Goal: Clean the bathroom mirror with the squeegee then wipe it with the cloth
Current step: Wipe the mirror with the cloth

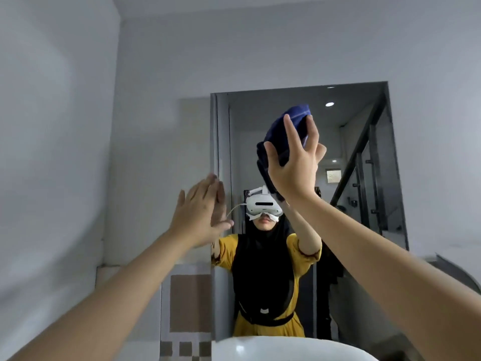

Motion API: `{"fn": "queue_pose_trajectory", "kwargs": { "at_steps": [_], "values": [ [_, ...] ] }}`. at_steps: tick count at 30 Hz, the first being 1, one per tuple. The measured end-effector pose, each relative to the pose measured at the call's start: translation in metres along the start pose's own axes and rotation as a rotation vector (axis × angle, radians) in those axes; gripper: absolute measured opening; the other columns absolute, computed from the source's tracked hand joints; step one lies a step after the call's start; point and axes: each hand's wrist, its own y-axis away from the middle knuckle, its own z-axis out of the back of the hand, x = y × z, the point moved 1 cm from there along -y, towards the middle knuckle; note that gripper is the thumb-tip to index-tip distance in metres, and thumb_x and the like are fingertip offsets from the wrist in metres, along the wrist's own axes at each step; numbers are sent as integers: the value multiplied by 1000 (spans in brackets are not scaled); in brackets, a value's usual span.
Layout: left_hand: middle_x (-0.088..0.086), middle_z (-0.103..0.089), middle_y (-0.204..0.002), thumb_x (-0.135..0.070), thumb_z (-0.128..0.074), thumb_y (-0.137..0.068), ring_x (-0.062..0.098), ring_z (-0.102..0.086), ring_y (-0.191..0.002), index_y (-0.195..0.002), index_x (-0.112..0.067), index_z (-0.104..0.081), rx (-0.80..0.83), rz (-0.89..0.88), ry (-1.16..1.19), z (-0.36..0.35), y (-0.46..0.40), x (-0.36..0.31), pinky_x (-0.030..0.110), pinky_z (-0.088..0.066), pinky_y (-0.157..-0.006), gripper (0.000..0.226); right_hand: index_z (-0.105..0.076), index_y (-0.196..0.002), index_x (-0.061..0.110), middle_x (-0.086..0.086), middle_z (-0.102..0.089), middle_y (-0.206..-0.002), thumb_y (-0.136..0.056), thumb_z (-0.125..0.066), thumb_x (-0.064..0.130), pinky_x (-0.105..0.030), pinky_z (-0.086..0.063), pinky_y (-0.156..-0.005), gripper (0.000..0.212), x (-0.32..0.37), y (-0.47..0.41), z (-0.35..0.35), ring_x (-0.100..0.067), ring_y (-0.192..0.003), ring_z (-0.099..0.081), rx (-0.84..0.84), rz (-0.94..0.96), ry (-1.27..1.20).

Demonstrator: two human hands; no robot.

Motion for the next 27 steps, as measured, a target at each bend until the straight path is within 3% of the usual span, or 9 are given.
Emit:
{"fn": "queue_pose_trajectory", "kwargs": {
  "at_steps": [3,6,10,13,19,23,27],
  "values": [
    [1,31,-151,-62,-59,-72,20,15,-141,-143,-13,21,82,-33,-139,-21,-7,14,56,1,-110,118,-38,-143,29,-11,-16,-158,-88,-53,51,-50,-40,-94,61,6,-34,-35,-40,-112,-36,51,126,185],
    [0,36,-148,-67,-54,-72,15,25,-135,-140,-13,27,45,-71,-183,-29,-11,25,54,6,-107,119,-35,-143,26,-9,-12,-159,-87,-49,56,-52,-30,-103,65,20,-53,-72,-39,-119,-33,111,254,287],
    [6,13,-155,-78,-42,-59,28,-6,-142,-146,-13,5,-14,-153,-222,-32,-14,37,59,-8,-102,118,-38,-141,21,-6,-17,-158,-85,-43,62,-54,-24,-108,70,51,-62,-110,-37,-126,-33,188,525,427],
    [2,21,-154,-80,-34,-57,25,1,-142,-146,-12,8,-22,-146,-241,-35,-16,41,54,-2,-103,120,-36,-142,18,-5,-19,-158,-83,-38,67,-57,-16,-110,77,61,-60,-130,-34,-133,-28,254,660,612],
    [6,10,-156,-82,-18,-56,29,-10,-141,-147,-12,1,-33,-154,-288,-34,-14,41,54,-7,-101,117,-25,-147,29,-2,-10,-160,-83,-26,74,-58,-11,-112,78,50,-78,-122,-34,-140,-18,300,628,632],
    [11,-11,-155,-83,-22,-58,33,-31,-135,-145,-6,-17,-58,-150,-365,-34,-16,39,56,-21,-96,116,-21,-148,33,-1,-7,-161,-84,-24,75,-58,-10,-112,76,43,-93,-115,-34,-142,-15,302,580,639],
    [11,-11,-156,-84,-24,-57,33,-31,-135,-145,-6,-17,-79,-143,-388,-37,-15,38,56,-22,-97,118,-15,-149,32,-2,-3,-161,-80,-18,80,-61,-8,-111,85,29,-111,-98,-35,-143,-13,271,465,662]
  ]
}}
